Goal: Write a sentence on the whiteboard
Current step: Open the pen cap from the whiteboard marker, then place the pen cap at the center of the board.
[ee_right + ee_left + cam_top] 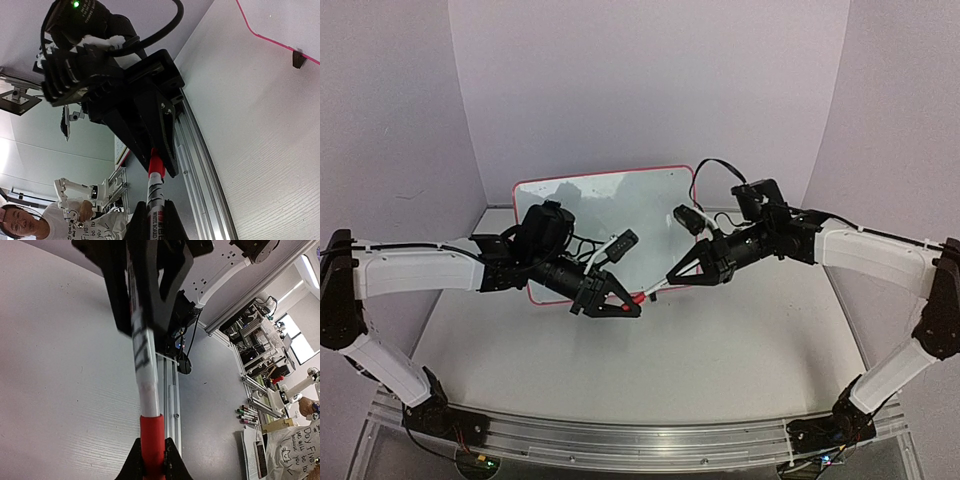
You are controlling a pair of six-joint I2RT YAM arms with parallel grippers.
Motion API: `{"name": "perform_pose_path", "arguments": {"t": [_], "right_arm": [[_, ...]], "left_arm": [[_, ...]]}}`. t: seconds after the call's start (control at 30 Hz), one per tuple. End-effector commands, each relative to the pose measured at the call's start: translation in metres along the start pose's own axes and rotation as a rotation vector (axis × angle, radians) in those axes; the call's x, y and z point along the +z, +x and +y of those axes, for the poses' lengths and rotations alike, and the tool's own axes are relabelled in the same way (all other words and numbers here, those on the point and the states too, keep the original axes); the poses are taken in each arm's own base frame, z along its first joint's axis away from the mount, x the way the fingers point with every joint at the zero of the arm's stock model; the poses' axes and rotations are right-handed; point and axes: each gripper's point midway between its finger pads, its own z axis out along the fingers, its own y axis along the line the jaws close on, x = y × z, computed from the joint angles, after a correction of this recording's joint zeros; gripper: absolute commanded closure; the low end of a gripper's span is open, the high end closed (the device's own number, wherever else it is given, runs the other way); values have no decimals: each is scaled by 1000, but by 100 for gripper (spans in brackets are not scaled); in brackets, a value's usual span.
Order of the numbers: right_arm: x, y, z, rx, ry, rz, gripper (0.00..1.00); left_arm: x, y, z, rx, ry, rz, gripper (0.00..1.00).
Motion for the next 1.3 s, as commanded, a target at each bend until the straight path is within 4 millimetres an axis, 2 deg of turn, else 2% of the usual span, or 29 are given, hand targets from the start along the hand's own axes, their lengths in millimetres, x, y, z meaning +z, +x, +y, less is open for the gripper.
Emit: {"name": "perform_pose_path", "arguments": {"t": [0.0,0.23,0.33,0.43,0.53,0.6,0.7,0.87,1.03,1.27], "right_arm": [[-32,-15,12,-51,-1,-89,100],[-47,-14,8,-41,32,-117,100],[-63,-15,5,-42,59,-157,100],[-74,-19,3,-54,127,-214,100],[-83,-24,-9,-44,229,-277,100],[-88,-25,-14,-43,280,-311,100],[-103,-32,-24,-49,402,-393,100],[-128,-36,-37,-55,570,-499,100],[-134,-29,-47,-29,621,-524,100],[-137,-19,-57,-7,654,-531,100]], "left_arm": [[-11,10,-19,7,39,29,100],[-19,14,-21,10,0,40,100],[-28,21,-13,-13,-69,37,100],[-42,31,21,-63,-299,11,100],[-55,61,66,-164,-558,56,100],[-57,82,84,-201,-674,112,100],[-52,99,100,-226,-764,163,100],[-39,99,114,-238,-782,158,100],[-22,104,130,-267,-781,209,100],[13,107,138,-255,-742,291,97]]}}
